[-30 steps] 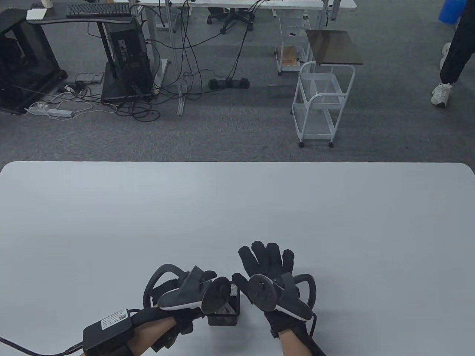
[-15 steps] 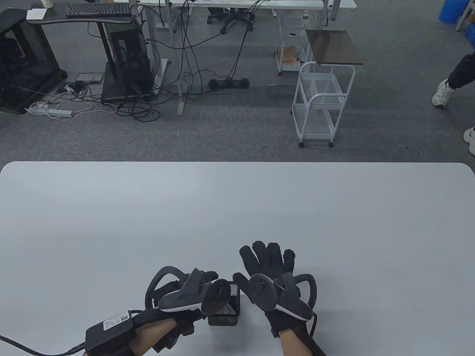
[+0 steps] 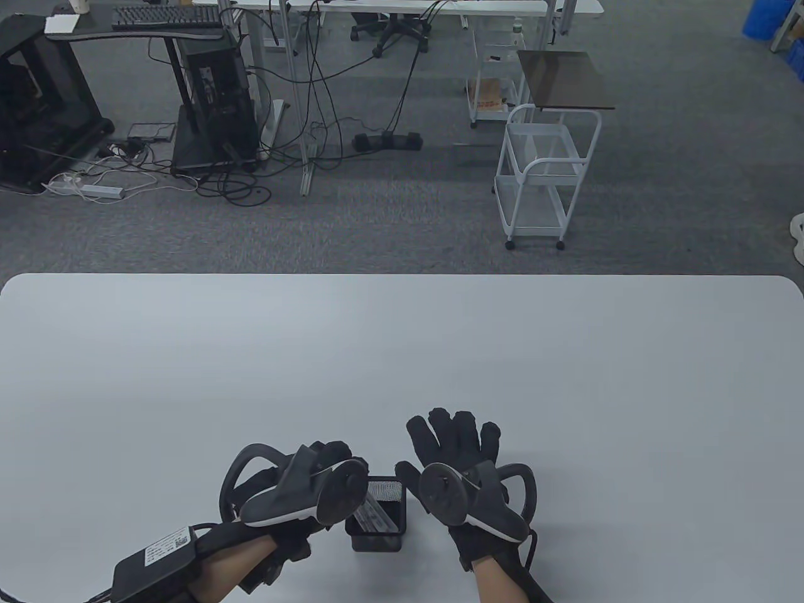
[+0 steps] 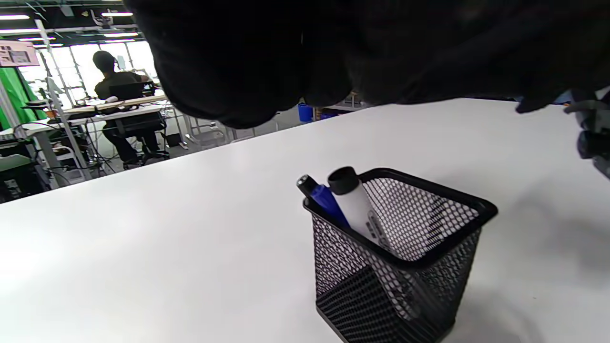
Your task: Insert the markers into the pen holder
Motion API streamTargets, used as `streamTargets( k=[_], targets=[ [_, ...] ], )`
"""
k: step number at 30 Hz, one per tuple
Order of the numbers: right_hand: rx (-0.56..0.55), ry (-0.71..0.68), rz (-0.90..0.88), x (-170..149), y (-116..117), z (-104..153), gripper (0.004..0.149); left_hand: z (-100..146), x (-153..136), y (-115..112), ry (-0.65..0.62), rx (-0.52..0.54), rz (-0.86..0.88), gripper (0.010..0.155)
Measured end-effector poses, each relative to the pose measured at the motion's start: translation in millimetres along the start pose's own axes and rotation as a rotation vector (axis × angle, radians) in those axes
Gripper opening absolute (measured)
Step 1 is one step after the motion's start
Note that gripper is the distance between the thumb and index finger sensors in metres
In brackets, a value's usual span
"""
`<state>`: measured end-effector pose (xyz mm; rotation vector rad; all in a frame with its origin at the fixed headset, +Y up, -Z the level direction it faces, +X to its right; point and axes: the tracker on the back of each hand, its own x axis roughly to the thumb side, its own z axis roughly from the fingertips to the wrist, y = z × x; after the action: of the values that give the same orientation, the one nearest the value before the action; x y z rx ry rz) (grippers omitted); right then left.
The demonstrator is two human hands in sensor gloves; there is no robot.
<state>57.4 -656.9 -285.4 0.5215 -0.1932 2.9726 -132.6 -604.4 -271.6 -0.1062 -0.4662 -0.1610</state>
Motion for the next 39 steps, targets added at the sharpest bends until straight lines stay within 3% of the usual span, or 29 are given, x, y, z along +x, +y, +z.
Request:
streamTargets(
  k=[3,10,17,25,39],
  targets=[
    [0.002,-0.008,0.010,3,1,0,0.069,5,-7,3,0.039,-0.019,0.041,0.049],
    [0.000,-0.029,0.022,10,1,-1,0.069,18,-21,-3,0.117,0.127,0.038,0.048],
    [-0.002,-0.050,0.024,16,3,-2,0.069,23,-36,-29,0.178,0.273,0.185,0.051],
    [-0.017,-0.063,0.040,22,7,-3,0.069,23,-38,-62,0.288,0.421,0.151,0.055],
    [-0.094,-0.066,0.079,32,12,-2,0.075,22,-33,-85,0.282,0.470,0.050,0.069]
  ],
)
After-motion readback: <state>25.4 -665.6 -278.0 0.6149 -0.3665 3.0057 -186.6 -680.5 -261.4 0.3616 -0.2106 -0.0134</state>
